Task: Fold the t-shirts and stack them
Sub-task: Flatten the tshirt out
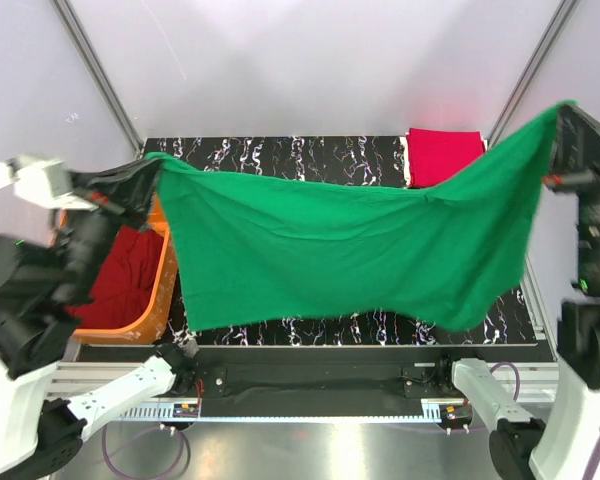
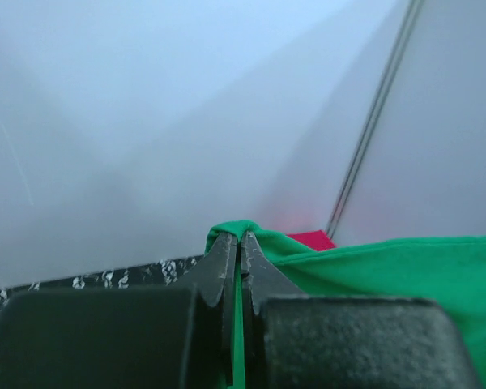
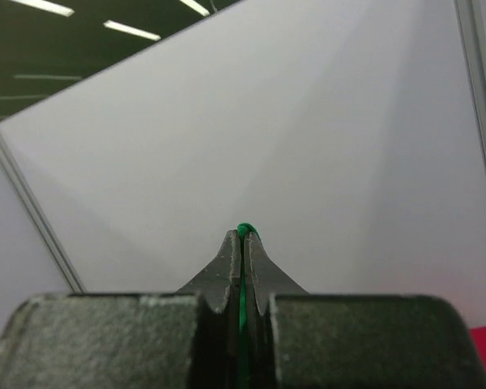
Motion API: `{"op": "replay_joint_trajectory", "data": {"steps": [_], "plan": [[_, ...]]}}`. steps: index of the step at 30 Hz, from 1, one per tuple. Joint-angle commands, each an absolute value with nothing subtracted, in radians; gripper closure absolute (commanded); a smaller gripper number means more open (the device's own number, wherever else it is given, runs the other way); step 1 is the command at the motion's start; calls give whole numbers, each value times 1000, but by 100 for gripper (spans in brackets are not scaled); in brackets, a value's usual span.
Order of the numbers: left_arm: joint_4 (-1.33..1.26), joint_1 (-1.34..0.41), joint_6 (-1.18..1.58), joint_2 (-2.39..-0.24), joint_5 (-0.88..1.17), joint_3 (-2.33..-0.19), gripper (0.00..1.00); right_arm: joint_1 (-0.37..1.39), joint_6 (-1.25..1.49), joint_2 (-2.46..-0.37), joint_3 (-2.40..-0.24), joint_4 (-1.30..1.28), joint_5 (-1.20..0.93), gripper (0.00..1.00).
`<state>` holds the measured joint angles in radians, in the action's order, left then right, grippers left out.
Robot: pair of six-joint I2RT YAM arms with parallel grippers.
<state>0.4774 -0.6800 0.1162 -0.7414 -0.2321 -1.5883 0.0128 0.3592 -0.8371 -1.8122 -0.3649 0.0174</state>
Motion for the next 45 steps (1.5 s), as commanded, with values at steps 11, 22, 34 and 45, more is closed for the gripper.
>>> {"op": "replay_joint_trajectory", "data": {"steps": [11,22,34,45], "plan": [[448,-681,113,-773,-278,-1572,100,12,304,-855,-1804,-344,9,100],[540,-681,199,-540,-161,-1549,100,12,362,-690,-1876,-466,-40,100],[468,-681,158,-589,-213,-1554,100,12,426,-785,-1892,-396,-144,100],[256,-646,158,-1006,-552,-1141,100,12,371,-1004,-1323,-37,-121,100]]}}
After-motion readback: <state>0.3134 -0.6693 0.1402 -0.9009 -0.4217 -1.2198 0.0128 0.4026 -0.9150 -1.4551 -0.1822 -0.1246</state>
